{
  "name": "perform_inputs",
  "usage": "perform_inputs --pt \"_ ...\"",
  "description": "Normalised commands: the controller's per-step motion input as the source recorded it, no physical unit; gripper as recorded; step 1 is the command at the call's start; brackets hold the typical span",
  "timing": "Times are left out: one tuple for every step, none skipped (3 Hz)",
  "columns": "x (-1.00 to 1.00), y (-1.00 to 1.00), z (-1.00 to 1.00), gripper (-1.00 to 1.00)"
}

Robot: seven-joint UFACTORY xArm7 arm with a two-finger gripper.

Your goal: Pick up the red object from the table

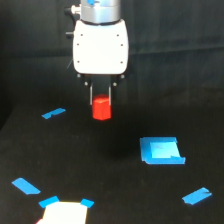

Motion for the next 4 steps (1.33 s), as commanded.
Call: perform_inputs --pt "0.08 0.19 0.28 -1.00" --pt "-0.24 0.03 -0.36 -1.00" --pt "-0.04 0.17 0.08 -0.96" --pt "0.08 0.05 -0.47 -1.00"
